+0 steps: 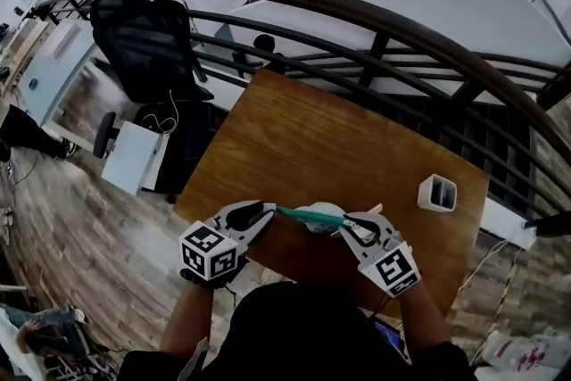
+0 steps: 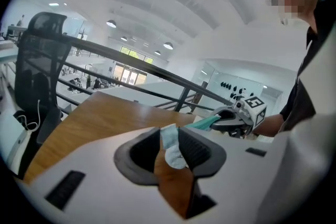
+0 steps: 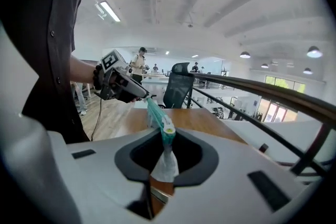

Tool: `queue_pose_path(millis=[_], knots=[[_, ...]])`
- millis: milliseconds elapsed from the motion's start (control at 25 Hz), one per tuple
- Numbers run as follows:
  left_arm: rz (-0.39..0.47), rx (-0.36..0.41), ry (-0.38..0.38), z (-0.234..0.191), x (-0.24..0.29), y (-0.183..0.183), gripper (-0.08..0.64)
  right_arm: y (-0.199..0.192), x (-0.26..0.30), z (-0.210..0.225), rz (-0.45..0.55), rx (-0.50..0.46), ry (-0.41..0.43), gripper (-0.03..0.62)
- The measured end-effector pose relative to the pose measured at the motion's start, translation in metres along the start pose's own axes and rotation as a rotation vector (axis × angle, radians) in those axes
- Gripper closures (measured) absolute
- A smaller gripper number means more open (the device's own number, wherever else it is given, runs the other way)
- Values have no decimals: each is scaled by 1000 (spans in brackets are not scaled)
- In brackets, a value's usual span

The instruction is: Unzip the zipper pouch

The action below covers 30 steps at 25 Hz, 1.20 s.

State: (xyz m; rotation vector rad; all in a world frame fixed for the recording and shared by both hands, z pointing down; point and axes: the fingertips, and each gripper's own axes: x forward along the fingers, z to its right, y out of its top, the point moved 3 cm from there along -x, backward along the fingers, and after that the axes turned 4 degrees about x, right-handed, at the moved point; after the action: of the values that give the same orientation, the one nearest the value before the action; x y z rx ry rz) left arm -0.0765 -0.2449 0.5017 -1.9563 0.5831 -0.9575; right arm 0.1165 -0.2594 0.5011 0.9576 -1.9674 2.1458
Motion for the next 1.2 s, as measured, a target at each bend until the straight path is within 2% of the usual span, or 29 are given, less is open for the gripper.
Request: queue_pose_path(millis=[80, 160, 320, 480, 600, 760, 960, 1120, 1200], knots=[[16, 30, 28, -4, -6, 9, 442, 2, -7, 2, -6, 7, -51, 551], [31, 41, -2, 0, -10, 20, 442, 5, -13, 3, -7, 13, -94, 552], [42, 27, -205, 34, -1, 36, 443, 12, -19, 1, -11, 10, -158, 554], [49, 63, -365, 77, 19, 48, 471, 20, -20, -6, -20, -17, -195, 554], [35, 73, -447, 96, 31, 52, 471, 25, -17, -12, -25, -30, -210, 554], [14, 17, -529, 111, 39, 54, 486, 28, -16, -15, -29, -45, -237, 554], [-27, -10, -579, 119, 46, 55, 503, 36, -12, -21, -41, -75, -263, 554], [-90, 7, -564, 119, 52, 48, 506, 39, -10, -23, -73, -124, -290, 555], [-125, -12, -549, 116, 55, 44, 520, 39, -9, -25, -104, -166, -310, 557]])
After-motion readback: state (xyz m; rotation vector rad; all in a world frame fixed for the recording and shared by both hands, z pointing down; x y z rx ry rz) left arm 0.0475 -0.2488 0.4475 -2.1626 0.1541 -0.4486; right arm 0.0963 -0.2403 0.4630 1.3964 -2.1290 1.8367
